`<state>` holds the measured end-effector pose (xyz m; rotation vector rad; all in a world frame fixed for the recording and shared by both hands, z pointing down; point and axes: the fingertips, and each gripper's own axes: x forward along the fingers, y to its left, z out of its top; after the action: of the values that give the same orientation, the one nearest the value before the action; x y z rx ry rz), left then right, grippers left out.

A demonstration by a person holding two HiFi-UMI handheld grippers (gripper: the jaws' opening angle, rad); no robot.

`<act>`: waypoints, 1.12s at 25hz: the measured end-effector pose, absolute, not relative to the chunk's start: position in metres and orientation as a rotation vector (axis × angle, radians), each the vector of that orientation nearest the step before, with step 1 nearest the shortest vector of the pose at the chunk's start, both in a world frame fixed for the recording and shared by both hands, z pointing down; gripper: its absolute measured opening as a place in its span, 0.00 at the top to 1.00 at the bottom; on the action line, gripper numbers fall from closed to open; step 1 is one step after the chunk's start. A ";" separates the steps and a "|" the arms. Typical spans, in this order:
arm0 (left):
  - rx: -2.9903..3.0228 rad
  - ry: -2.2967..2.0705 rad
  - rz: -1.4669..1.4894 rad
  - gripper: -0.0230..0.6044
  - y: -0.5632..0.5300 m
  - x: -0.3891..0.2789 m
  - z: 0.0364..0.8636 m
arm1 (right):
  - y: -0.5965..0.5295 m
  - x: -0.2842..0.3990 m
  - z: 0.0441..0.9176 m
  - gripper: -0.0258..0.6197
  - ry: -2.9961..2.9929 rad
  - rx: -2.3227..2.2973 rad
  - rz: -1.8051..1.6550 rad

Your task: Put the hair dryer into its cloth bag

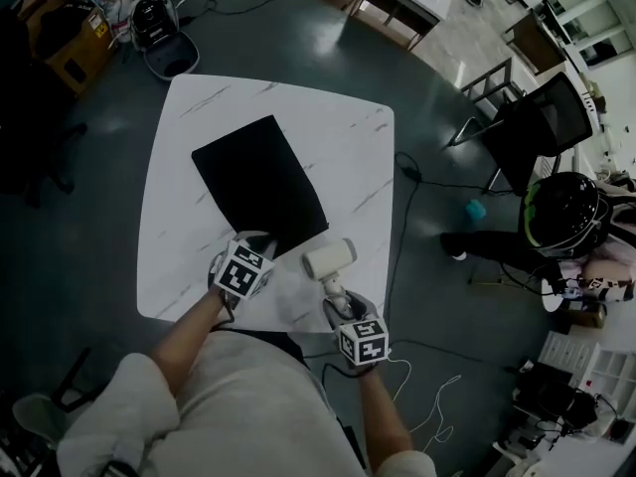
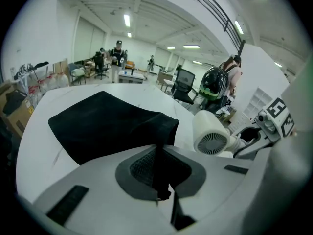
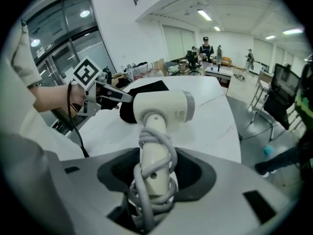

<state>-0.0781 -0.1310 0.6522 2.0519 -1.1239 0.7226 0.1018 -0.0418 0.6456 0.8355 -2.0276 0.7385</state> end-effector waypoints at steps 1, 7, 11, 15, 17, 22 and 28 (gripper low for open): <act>2.049 -1.120 0.715 0.94 -0.128 -0.077 0.651 | -0.035 0.099 0.649 0.62 -2.025 0.817 0.747; 2.077 -1.100 0.719 0.94 -0.113 -0.070 0.645 | -0.008 0.073 0.662 0.62 -2.027 0.711 0.745; 2.089 -1.095 0.725 0.94 -0.106 -0.068 0.639 | -0.005 0.062 0.664 0.62 -2.035 0.687 0.737; 2.114 -1.092 0.722 0.94 -0.099 -0.067 0.636 | -0.005 0.057 0.668 0.62 -2.025 0.676 0.727; 2.127 -1.086 0.723 0.94 -0.095 -0.067 0.634 | -0.006 0.054 0.669 0.62 -2.021 0.676 0.727; 2.139 -1.096 0.704 0.94 -0.089 -0.067 0.628 | -0.010 0.045 0.669 0.62 -2.019 0.652 0.708; 2.162 -1.071 0.729 0.94 -0.084 -0.068 0.625 | -0.014 0.033 0.671 0.62 -2.024 0.660 0.707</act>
<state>-0.0677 -0.0844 0.6250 2.1620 -1.0706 0.7292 0.0332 -0.0145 0.6715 0.6602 -2.0239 0.7073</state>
